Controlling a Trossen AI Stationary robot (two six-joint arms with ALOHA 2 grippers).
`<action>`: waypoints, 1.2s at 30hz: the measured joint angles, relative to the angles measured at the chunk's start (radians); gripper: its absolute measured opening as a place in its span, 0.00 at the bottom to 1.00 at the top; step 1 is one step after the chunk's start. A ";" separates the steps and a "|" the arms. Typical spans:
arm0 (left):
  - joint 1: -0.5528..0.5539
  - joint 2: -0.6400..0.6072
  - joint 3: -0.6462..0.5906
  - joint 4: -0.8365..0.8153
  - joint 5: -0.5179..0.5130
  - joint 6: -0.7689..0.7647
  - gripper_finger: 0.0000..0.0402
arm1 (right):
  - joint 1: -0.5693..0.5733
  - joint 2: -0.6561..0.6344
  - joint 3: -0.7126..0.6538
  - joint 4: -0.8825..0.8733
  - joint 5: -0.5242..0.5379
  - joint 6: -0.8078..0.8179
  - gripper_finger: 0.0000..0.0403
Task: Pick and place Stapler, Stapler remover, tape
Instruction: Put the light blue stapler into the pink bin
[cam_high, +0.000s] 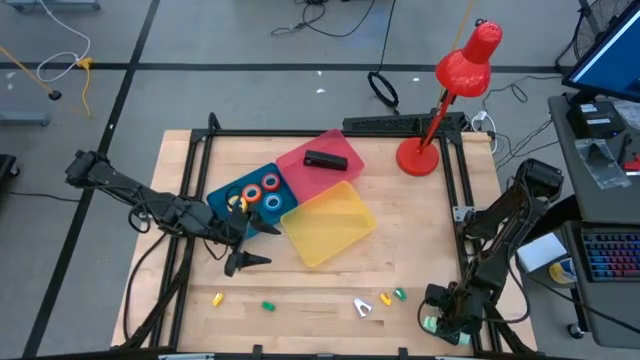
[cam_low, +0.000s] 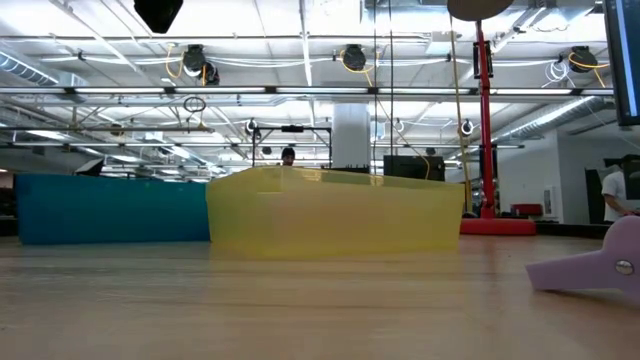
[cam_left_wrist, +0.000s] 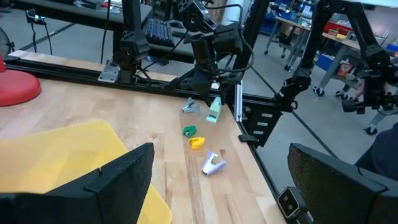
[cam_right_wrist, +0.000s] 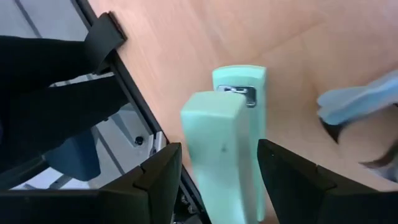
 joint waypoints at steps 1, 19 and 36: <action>0.000 0.000 0.000 0.000 0.000 0.000 0.92 | 0.000 0.001 0.000 0.003 0.000 0.000 0.50; 0.000 0.000 0.000 0.000 -0.004 -0.023 0.92 | 0.000 0.093 0.002 0.024 -0.008 -0.041 0.49; 0.000 0.000 0.000 0.009 -0.008 -0.039 0.91 | 0.000 0.112 -0.001 0.111 -0.019 -0.042 0.26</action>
